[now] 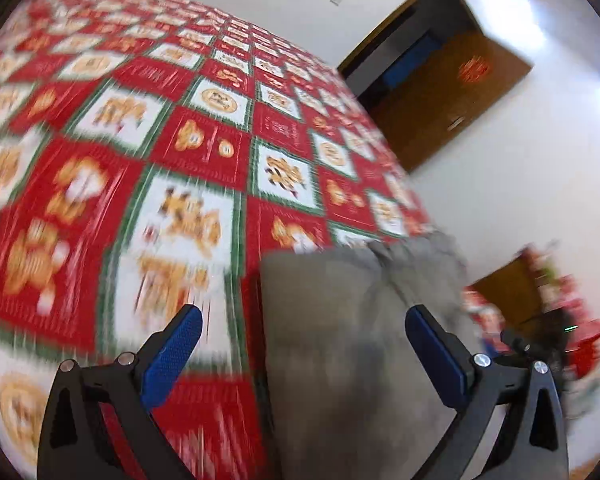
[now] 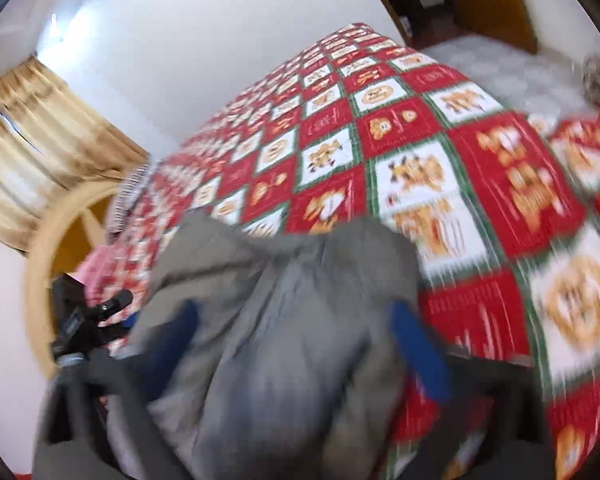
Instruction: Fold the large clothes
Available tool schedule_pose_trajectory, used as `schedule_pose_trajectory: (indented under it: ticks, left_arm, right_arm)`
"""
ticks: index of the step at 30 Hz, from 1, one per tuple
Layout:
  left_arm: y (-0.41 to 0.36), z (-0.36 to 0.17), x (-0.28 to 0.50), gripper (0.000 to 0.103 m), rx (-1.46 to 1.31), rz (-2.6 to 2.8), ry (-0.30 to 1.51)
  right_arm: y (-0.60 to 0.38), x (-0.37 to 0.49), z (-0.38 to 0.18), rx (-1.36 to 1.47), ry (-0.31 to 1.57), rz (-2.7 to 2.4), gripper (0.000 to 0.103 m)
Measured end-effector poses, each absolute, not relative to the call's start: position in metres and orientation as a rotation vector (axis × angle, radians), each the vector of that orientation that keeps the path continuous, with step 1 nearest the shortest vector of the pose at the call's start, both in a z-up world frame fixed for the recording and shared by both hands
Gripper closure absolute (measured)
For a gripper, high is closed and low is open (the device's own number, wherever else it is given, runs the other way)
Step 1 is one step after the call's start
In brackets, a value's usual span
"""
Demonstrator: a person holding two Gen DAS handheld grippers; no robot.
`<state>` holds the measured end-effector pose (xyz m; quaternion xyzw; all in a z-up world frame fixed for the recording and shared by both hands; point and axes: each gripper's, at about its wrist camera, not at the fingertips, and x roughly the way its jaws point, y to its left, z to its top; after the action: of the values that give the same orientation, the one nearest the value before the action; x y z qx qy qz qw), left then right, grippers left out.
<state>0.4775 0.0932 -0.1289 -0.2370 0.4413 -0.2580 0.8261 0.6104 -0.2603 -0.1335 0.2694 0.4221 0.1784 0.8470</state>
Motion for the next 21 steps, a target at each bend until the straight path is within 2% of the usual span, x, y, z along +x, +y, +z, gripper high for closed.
schedule_pose_trajectory:
  ticks: [4,5,7,9,20,21]
  left_arm:
    - [0.093,-0.149,0.460,0.001,-0.713,-0.745,0.994]
    - [0.083,-0.155,0.460,0.001,-0.724,-0.781,1.021]
    - [0.058,-0.165,0.458,0.001,-0.616,-0.787,1.067]
    - [0.043,-0.159,0.449,0.001,-0.511,-0.801,1.009]
    - [0.018,-0.158,0.446,0.001,-0.411,-0.901,0.955]
    - [0.017,-0.157,0.446,0.001,-0.421,-0.918,0.955]
  right_arm:
    - [-0.263,0.593,-0.158,0.661,0.964,0.422,0.000]
    - [-0.257,0.590,-0.157,0.595,0.943,0.401,0.000]
    - [-0.232,0.591,-0.164,0.540,0.971,0.465,0.000]
    - [-0.214,0.593,-0.177,0.569,1.019,0.519,0.000]
    - [-0.173,0.607,-0.177,0.449,0.947,0.599,0.000]
    - [-0.162,0.610,-0.178,0.434,0.947,0.627,0.008]
